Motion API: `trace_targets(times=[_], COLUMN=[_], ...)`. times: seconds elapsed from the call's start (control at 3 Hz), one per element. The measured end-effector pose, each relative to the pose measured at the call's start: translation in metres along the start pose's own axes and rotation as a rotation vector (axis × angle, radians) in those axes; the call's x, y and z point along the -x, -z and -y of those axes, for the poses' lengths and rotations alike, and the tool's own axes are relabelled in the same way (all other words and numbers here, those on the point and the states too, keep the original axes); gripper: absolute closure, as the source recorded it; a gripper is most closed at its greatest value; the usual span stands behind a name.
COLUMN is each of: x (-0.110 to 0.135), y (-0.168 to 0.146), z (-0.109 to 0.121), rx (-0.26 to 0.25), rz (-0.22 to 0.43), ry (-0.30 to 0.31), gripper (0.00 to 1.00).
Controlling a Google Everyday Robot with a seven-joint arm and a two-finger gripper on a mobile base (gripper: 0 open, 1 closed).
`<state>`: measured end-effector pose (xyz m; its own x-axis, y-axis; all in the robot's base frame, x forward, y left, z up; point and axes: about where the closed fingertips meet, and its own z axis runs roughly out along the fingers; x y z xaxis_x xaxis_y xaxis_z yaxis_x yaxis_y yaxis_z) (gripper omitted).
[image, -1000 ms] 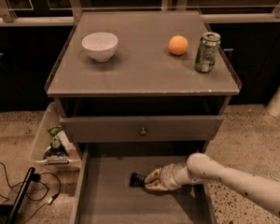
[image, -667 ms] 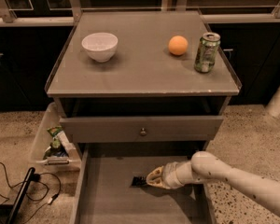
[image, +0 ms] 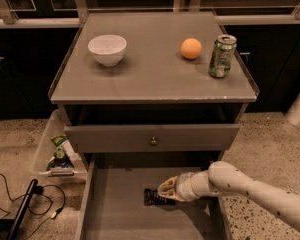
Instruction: Pick rxbar chocolate from middle drawer and place on counter
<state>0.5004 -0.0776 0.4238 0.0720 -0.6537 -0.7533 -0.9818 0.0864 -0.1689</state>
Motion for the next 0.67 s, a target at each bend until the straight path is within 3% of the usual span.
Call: trace_targets(times=[0.67], x=[-0.0020], y=[-0.0034], z=[-0.0006], rx=[0.003], rz=[-0.023], ry=[-0.003], gripper=[0.35])
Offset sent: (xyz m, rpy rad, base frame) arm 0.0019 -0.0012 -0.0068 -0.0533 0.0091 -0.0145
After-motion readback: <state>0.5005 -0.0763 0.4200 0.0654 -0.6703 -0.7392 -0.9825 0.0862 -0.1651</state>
